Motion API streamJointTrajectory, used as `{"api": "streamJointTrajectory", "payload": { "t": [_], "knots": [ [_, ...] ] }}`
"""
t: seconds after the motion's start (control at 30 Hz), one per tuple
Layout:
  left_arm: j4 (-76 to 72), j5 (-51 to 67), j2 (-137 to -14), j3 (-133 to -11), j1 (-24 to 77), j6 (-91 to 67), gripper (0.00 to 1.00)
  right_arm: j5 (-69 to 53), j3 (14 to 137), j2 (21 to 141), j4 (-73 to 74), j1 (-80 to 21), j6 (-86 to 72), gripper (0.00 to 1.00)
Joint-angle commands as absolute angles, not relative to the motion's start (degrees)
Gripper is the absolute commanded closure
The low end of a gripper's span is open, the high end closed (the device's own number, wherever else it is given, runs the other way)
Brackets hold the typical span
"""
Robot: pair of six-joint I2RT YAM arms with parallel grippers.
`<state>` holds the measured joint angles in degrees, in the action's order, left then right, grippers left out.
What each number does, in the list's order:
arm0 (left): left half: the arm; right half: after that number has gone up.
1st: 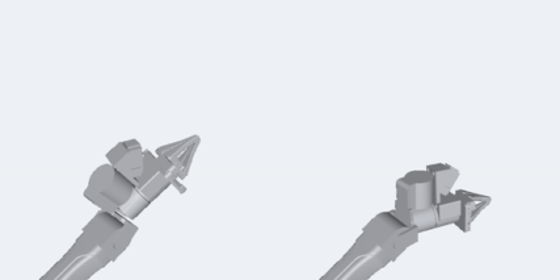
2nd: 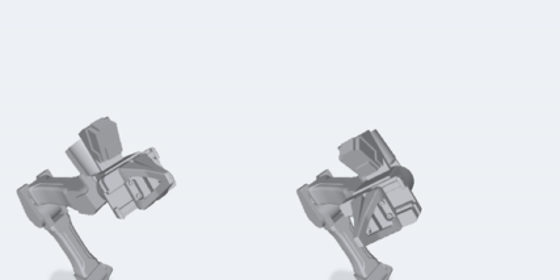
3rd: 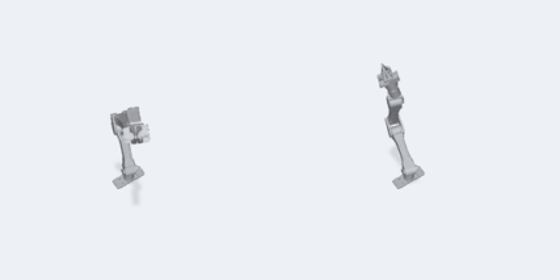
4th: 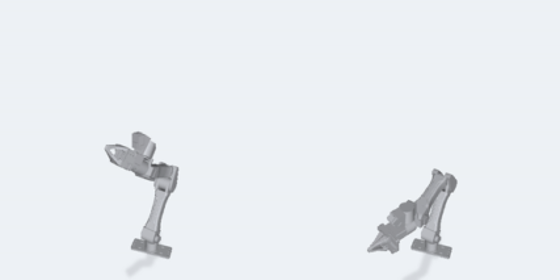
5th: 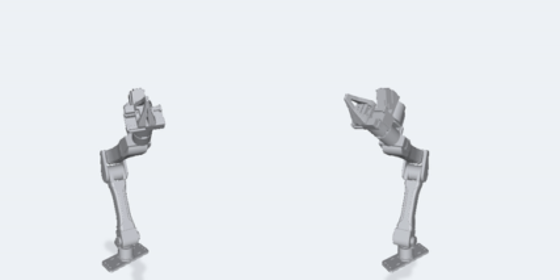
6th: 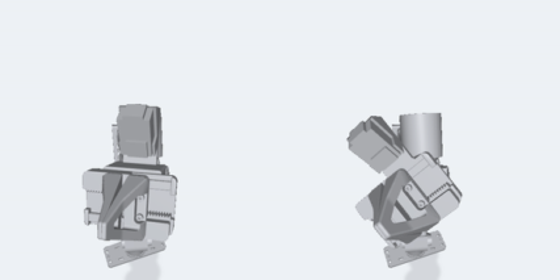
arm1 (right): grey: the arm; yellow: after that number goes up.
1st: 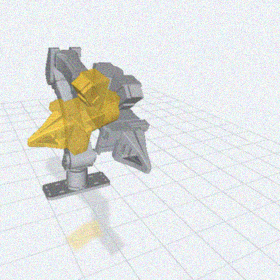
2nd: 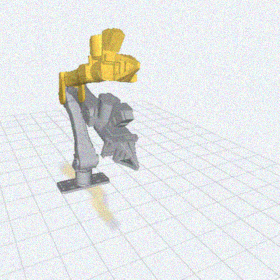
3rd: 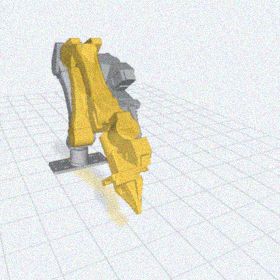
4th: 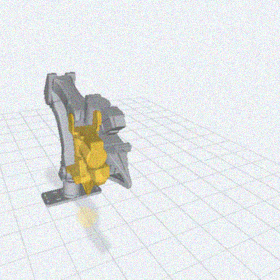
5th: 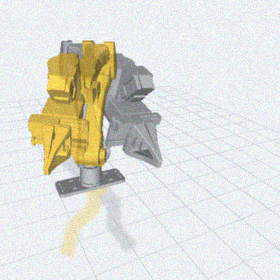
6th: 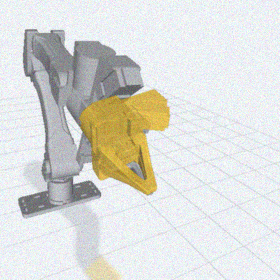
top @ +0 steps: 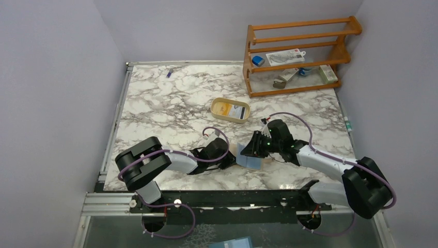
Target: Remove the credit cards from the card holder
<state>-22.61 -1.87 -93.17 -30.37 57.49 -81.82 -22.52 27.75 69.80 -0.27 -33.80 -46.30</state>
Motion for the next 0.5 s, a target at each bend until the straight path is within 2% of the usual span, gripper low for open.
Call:
{"api": "streamJointTrajectory", "payload": {
  "t": [0.0,0.13,0.23,0.27,0.33,0.4,0.43,0.47],
  "knots": [
    [-15.65,-3.21,-95.54,-28.93,57.48,-79.82,1.00,-23.92,26.23,70.42,-2.93,-34.19,-46.73,0.71],
    [-15.32,-3.38,-95.39,-29.15,57.48,-79.43,1.00,-22.50,25.16,69.48,-1.37,-34.23,-46.08,0.84],
    [-14.84,-3.42,-95.36,-29.50,57.48,-79.04,1.00,-21.98,24.82,68.96,-0.84,-34.21,-45.65,0.84],
    [-14.66,-3.50,-95.36,-29.67,57.48,-78.87,1.00,-21.65,25.05,68.73,-0.36,-34.20,-45.29,0.80],
    [-14.43,-3.59,-95.38,-30.07,57.50,-78.40,1.00,-20.72,25.78,67.93,1.03,-34.19,-43.94,0.59],
    [-14.25,-3.52,-95.37,-30.55,57.48,-77.56,1.00,-19.25,26.69,66.73,2.86,-34.19,-41.90,0.34],
    [-13.94,-3.52,-95.44,-30.85,57.48,-77.26,1.00,-18.29,27.24,66.33,3.71,-34.19,-40.87,0.28],
    [-13.82,-3.47,-95.54,-31.11,57.48,-76.87,1.00,-17.60,27.79,66.21,4.29,-34.20,-39.93,0.19]
  ]
}}
